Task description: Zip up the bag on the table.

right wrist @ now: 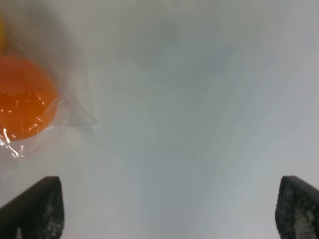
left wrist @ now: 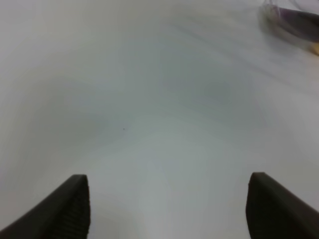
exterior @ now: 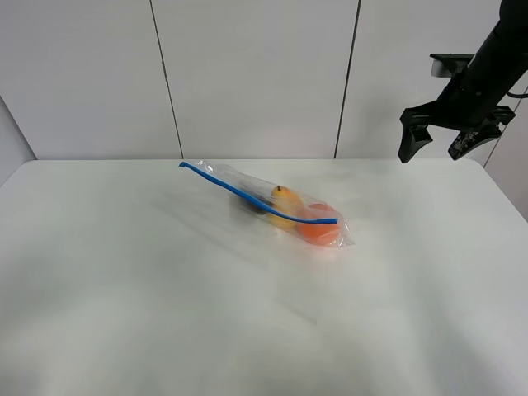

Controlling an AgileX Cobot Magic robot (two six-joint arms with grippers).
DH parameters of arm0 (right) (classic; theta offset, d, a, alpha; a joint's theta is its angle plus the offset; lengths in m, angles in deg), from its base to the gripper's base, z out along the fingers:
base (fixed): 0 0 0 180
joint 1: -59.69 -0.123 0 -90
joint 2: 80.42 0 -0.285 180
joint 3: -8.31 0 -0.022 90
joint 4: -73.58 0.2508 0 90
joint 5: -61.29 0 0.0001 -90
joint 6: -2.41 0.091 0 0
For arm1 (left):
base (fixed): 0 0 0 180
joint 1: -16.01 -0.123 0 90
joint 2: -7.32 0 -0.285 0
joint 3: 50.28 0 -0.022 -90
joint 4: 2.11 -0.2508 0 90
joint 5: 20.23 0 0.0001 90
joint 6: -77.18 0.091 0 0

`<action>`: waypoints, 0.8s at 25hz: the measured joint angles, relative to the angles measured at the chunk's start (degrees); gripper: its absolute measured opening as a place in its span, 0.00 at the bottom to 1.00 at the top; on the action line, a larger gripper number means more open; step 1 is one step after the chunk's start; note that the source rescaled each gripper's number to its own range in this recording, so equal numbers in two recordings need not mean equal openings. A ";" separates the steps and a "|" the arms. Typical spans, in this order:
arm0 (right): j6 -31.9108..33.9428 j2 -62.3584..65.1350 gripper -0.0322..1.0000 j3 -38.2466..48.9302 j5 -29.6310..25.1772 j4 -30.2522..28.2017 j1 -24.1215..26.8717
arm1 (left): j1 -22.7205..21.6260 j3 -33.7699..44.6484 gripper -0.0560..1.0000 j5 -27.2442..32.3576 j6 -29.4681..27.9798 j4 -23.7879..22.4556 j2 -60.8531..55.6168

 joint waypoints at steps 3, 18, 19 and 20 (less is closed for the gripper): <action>0.19 3.92 0.96 1.97 0.06 0.00 0.00 | 0.00 0.00 0.95 0.00 0.00 0.00 0.00; 2.69 38.20 0.96 32.93 0.01 -0.88 0.00 | 0.00 0.00 0.95 0.05 0.00 0.00 0.00; 2.69 40.97 0.96 35.75 0.01 -0.88 0.00 | 0.00 0.00 0.95 0.05 0.00 0.00 0.00; 2.69 43.79 0.96 38.71 0.08 -0.88 0.00 | 0.00 0.00 0.95 0.05 0.00 0.00 0.00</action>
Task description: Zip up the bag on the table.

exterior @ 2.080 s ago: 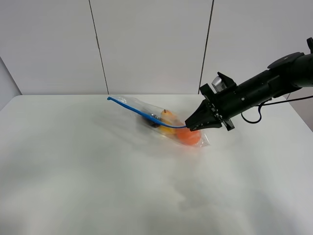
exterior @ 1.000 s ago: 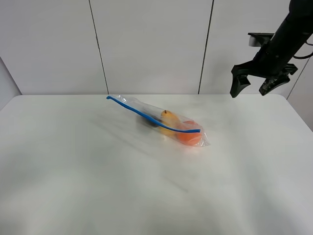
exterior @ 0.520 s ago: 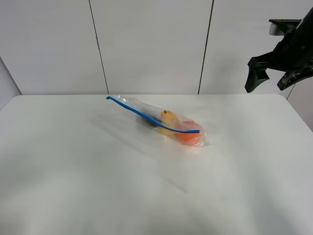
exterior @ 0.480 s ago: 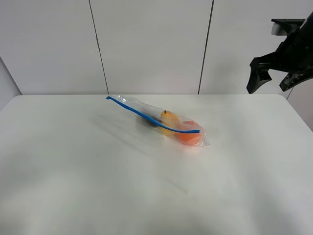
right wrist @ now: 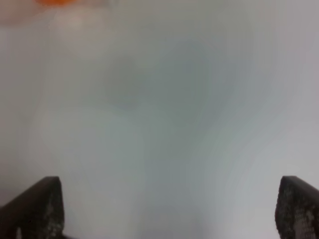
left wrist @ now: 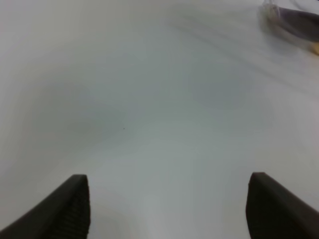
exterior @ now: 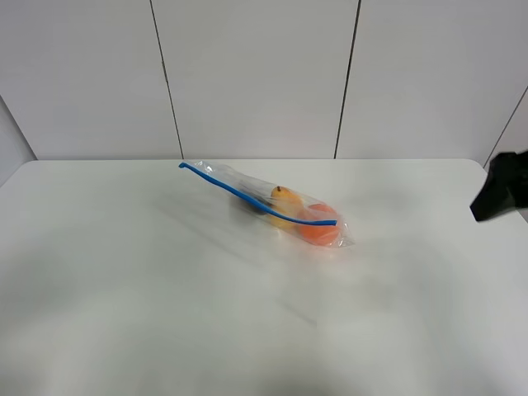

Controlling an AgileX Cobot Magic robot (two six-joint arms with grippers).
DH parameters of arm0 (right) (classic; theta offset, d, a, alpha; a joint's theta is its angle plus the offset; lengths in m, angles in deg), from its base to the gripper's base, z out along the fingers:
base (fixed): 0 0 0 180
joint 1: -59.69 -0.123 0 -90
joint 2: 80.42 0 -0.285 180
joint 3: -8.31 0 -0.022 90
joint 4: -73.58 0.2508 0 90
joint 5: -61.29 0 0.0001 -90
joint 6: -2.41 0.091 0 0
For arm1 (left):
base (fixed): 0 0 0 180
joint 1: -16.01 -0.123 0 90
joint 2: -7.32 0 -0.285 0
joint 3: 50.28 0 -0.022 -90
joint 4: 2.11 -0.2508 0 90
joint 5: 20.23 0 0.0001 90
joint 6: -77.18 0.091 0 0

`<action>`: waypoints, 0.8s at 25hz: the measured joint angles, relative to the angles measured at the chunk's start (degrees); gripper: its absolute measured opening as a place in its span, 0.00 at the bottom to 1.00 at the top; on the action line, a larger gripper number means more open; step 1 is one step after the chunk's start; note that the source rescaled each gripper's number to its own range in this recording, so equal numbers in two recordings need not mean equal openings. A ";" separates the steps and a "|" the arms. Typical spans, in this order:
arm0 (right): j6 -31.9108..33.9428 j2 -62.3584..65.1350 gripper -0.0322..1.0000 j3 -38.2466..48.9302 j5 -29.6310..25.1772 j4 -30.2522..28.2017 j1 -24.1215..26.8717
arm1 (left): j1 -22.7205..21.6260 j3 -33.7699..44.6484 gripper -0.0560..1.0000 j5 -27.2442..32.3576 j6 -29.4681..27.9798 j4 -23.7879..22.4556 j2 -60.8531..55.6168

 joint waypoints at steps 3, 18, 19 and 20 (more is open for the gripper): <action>0.00 8.48 0.96 8.85 2.48 0.00 0.00 | 0.00 0.00 0.95 0.00 0.00 0.00 0.00; 0.90 37.72 0.96 30.49 10.33 -0.30 0.00 | 0.00 0.26 0.95 0.04 0.00 0.00 0.00; 0.90 38.13 0.96 30.49 10.33 -0.30 0.00 | 0.00 0.26 0.95 0.04 0.00 0.00 0.00; 0.90 38.46 0.96 30.49 10.38 -0.30 0.00 | 0.00 0.26 0.95 0.04 0.00 0.00 0.00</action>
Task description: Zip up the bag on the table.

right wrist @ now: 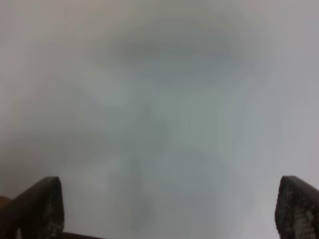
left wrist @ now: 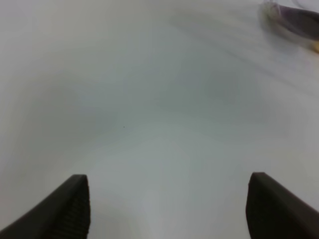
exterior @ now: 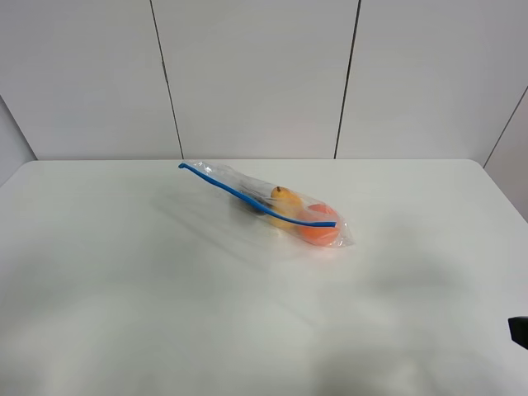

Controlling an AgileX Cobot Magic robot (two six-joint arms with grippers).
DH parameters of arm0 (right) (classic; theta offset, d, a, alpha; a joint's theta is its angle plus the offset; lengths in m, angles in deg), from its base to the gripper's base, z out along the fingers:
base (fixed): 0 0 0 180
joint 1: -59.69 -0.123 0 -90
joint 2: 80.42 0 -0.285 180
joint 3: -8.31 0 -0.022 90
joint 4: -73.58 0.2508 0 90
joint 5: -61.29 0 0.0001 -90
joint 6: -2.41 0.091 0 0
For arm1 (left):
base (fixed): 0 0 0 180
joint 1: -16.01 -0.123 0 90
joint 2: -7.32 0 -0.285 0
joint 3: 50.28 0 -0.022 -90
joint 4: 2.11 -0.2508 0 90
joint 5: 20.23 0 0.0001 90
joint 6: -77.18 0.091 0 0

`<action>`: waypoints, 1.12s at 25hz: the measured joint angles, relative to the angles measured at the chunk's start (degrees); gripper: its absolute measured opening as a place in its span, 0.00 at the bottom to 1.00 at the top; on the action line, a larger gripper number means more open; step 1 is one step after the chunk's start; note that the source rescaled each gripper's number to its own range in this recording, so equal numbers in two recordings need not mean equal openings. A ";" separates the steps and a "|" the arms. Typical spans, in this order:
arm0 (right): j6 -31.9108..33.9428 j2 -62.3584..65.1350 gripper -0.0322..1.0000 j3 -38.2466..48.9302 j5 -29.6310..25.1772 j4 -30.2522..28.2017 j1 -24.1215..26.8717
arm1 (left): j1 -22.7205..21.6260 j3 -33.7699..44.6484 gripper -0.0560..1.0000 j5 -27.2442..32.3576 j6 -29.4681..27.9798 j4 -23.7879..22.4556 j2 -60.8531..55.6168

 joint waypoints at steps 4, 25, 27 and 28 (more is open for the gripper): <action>0.00 3.19 0.96 0.00 0.17 -0.04 0.18 | 0.00 0.00 0.95 0.00 0.00 0.00 0.00; 0.00 25.56 0.96 0.24 0.12 0.36 1.48 | 0.00 0.00 0.95 0.00 0.00 0.00 0.00; 0.00 25.56 0.96 0.24 0.12 0.36 1.48 | 0.00 0.00 0.95 0.00 0.00 0.00 0.00; 0.00 25.56 0.96 0.24 0.12 0.43 1.48 | 0.00 0.00 0.95 0.00 0.00 0.00 0.00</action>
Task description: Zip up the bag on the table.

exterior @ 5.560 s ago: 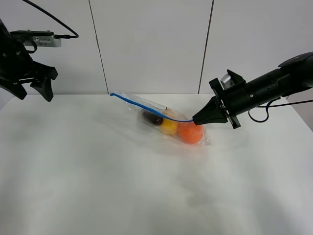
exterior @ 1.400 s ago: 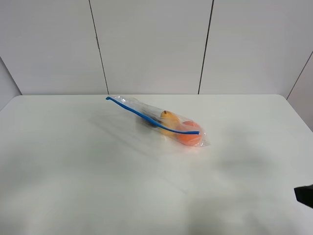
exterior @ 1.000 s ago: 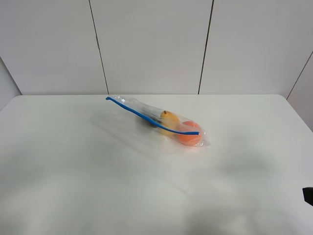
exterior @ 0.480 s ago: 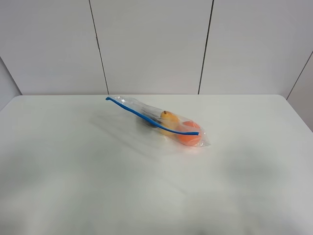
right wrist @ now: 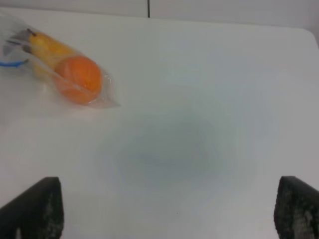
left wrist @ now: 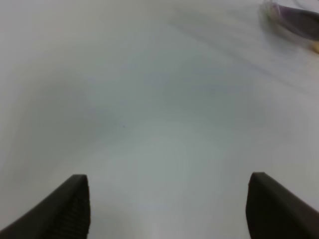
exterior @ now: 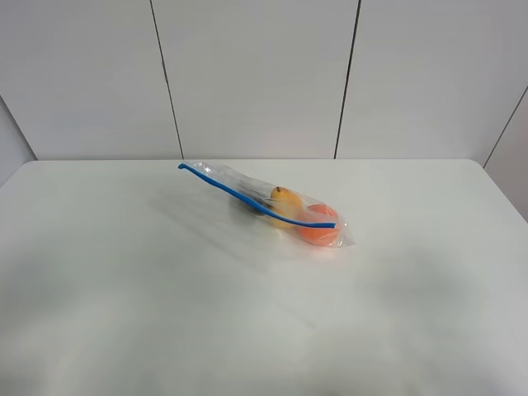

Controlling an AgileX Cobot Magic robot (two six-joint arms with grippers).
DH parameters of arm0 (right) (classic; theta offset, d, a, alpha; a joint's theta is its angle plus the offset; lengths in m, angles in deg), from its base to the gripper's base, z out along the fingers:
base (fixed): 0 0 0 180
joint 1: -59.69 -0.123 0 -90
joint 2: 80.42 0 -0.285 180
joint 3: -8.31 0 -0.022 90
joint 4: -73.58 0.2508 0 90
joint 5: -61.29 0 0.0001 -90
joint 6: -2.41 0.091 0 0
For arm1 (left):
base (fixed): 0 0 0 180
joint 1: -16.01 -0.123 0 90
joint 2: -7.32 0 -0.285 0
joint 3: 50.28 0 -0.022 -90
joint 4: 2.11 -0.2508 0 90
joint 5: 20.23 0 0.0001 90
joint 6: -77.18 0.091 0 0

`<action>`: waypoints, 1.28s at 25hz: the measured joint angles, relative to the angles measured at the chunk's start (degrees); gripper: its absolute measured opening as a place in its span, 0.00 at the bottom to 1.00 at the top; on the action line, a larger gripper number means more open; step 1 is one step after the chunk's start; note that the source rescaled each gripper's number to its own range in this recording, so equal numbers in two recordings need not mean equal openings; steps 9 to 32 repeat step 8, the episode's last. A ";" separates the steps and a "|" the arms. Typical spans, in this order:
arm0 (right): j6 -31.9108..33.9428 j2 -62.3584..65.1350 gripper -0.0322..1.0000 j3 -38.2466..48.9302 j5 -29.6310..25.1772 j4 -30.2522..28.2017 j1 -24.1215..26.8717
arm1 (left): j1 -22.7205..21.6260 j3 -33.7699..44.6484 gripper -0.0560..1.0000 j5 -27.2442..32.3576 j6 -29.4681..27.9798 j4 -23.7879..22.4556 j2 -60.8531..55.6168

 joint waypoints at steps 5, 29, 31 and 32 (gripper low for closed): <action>0.00 0.00 0.96 0.00 0.00 0.10 0.00 | 0.00 0.00 0.95 0.00 0.00 0.00 0.00; 0.00 0.00 0.96 0.00 0.00 0.10 0.00 | 0.00 0.00 0.95 0.00 0.00 0.00 0.00; 0.00 0.00 0.96 0.00 0.00 0.10 0.00 | 0.00 0.00 0.95 0.00 0.00 0.00 0.00; 0.00 0.00 0.96 0.00 0.00 0.10 0.00 | 0.00 0.00 0.95 0.00 0.00 0.00 0.00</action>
